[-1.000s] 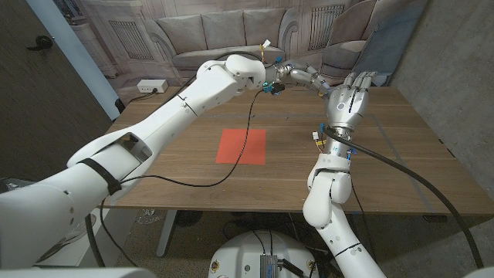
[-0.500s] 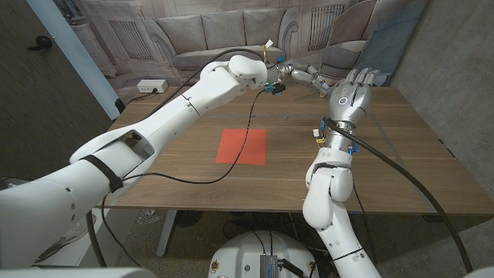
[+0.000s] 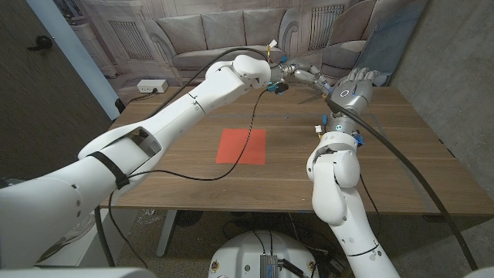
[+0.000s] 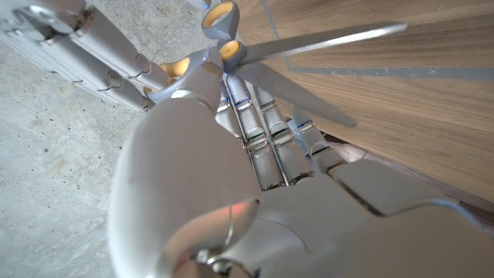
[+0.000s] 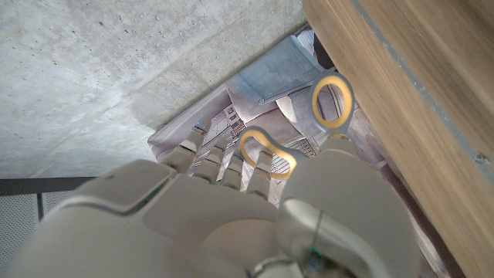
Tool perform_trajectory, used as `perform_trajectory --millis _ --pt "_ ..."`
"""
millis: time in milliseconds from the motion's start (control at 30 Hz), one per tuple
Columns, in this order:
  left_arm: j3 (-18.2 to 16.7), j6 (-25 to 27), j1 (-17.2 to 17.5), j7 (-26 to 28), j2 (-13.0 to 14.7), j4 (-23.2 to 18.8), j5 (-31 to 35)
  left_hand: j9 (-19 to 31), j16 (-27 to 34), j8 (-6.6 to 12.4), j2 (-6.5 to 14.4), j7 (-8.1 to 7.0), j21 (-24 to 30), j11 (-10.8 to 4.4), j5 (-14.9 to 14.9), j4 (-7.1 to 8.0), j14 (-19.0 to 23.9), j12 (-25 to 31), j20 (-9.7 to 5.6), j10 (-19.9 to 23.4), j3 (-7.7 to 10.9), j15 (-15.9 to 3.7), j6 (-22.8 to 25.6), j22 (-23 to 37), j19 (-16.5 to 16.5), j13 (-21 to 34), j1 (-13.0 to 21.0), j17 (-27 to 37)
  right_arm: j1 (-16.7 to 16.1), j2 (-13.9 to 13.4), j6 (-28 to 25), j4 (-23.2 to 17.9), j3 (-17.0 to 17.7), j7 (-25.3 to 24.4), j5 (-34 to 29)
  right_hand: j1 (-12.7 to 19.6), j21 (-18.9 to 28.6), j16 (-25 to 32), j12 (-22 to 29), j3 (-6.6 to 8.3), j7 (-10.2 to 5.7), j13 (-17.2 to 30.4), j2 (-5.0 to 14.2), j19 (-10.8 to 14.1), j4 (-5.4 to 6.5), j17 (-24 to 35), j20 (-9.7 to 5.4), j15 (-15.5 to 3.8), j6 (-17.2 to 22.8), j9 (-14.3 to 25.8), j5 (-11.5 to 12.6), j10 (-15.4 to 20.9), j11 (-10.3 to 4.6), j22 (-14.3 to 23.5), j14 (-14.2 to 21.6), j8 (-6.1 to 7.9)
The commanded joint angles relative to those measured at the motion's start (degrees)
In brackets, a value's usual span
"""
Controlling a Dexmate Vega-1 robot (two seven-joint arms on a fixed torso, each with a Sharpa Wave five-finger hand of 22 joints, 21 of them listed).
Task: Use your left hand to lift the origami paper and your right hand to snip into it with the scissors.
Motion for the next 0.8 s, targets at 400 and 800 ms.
perform_trajectory --millis 400,800 --pt "-2.3 -0.5 -0.7 -0.8 -2.4 4.6 -3.2 0.0 -0.2 0.08 0.7 0.13 0.5 -4.02 0.0 2.28 0.2 0.3 0.14 4.1 2.73 -7.53 0.2 0.1 0.1 0.0 0.8 -0.1 4.9 -4.7 -17.3 12.8 -1.3 -8.5 5.2 3.7 -0.5 0.5 0.6 -0.15 -0.11 0.1 -2.93 0.5 -3.37 -0.7 -0.22 -0.84 -1.2 0.2 1.3 -0.3 -0.95 0.0 0.8 0.39" --pt "-3.7 -4.3 0.9 -0.4 -3.3 5.8 -5.0 0.0 -0.3 0.00 0.7 0.32 0.9 -4.07 -0.1 2.27 0.1 0.2 -0.04 3.9 2.77 -7.62 0.2 0.1 0.5 0.0 0.9 0.3 5.0 0.2 -20.4 16.3 0.7 -18.2 6.0 2.6 -0.5 1.1 1.5 -1.09 -0.72 0.1 -3.53 1.1 -3.00 -0.6 0.15 -1.60 1.6 0.2 1.6 1.9 -1.99 0.1 2.4 1.43"
